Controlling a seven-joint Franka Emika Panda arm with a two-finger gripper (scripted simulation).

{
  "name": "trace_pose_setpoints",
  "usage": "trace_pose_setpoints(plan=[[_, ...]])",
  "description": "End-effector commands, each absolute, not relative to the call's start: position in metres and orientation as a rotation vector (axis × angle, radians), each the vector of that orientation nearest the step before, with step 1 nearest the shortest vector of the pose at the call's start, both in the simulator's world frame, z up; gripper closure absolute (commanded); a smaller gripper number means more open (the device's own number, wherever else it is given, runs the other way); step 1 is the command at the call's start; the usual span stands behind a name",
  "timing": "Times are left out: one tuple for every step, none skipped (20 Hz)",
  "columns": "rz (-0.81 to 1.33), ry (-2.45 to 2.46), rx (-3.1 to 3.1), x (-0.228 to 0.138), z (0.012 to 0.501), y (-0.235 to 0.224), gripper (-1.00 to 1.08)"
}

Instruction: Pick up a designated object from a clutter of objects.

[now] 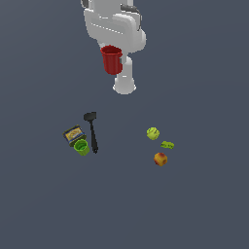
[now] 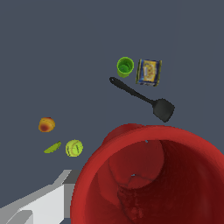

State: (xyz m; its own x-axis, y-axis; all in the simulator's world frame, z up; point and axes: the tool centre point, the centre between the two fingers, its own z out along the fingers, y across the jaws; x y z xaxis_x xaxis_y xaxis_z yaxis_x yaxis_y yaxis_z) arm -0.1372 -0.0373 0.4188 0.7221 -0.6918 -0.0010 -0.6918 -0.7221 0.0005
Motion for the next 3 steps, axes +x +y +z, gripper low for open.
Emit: trace_pose_setpoints(plan=[[0.000,-1.169,2.916,-0.1366,0.4195,-0.0369,1.08],[0.000,-1.169,2.916,-0.1363,0.4189,-0.0364,1.08],[0.000,-1.169,2.916,-0.1363,0.4187,-0.0362,1.08]])
